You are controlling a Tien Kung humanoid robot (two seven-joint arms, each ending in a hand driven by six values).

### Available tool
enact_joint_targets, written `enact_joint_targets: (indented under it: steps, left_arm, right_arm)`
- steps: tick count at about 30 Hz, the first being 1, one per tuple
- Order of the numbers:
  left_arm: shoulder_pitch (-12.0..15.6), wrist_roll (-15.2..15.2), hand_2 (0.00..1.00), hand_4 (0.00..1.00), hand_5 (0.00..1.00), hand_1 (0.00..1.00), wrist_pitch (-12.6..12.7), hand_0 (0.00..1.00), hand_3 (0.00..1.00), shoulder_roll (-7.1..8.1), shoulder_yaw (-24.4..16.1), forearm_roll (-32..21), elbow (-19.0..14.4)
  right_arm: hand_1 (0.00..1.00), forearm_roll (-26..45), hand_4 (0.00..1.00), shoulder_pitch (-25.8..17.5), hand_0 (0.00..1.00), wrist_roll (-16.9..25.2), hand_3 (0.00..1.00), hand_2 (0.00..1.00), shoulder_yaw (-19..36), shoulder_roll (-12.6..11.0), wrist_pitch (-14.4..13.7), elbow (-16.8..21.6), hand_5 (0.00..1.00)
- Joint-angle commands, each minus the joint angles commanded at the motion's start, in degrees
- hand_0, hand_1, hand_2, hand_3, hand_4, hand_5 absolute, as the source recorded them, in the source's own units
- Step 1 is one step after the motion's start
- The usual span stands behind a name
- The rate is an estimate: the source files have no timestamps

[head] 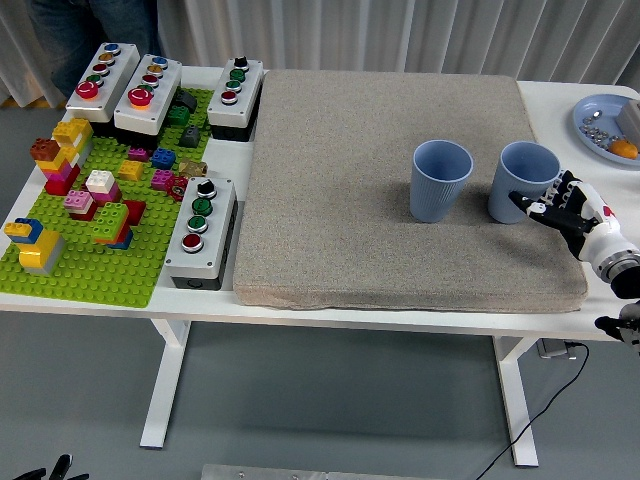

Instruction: Pick cup pour cup place

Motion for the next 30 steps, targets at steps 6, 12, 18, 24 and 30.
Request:
enact_joint_targets:
  steps: [6, 12, 18, 24, 30]
  left_arm:
    - [-0.1, 0.0, 0.736, 0.476, 0.998, 0.661, 0.0, 0.716, 0.657, 0.01, 0.0, 0.0, 0.0]
    - [-0.1, 0.0, 0.737, 0.476, 0.998, 0.661, 0.0, 0.716, 0.657, 0.02, -0.1, 0.1, 0.0]
    - [-0.1, 0.0, 0.736, 0.476, 0.998, 0.661, 0.0, 0.717, 0.656, 0.0, -0.1, 0.1, 0.0]
    - [-0.1, 0.0, 0.736, 0.477, 0.998, 0.661, 0.0, 0.716, 0.657, 0.0, -0.1, 0.1, 0.0]
    - [0.0, 0.1, 0.736, 0.477, 0.998, 0.661, 0.0, 0.716, 0.658, 0.02, -0.2, 0.2, 0.0]
  right_arm:
    - [0.846, 0.2, 0.83, 0.1, 0.933, 0.3, 0.923, 0.887, 0.2, 0.0, -0.3, -0.3, 0.351]
    - [0.844, 0.3, 0.829, 0.3, 0.934, 0.4, 0.919, 0.883, 0.1, 0.1, -0.4, -0.4, 0.35]
    - [0.841, 0.5, 0.826, 0.4, 0.932, 0.4, 0.896, 0.863, 0.0, 0.2, -0.6, -0.8, 0.348]
    - [0.824, 0.6, 0.825, 0.3, 0.93, 0.4, 0.849, 0.818, 0.1, 0.2, -0.7, -0.6, 0.348]
    - [0.784, 0.8, 0.827, 0.0, 0.918, 0.7, 0.781, 0.717, 0.0, 0.2, -1.2, -0.3, 0.346]
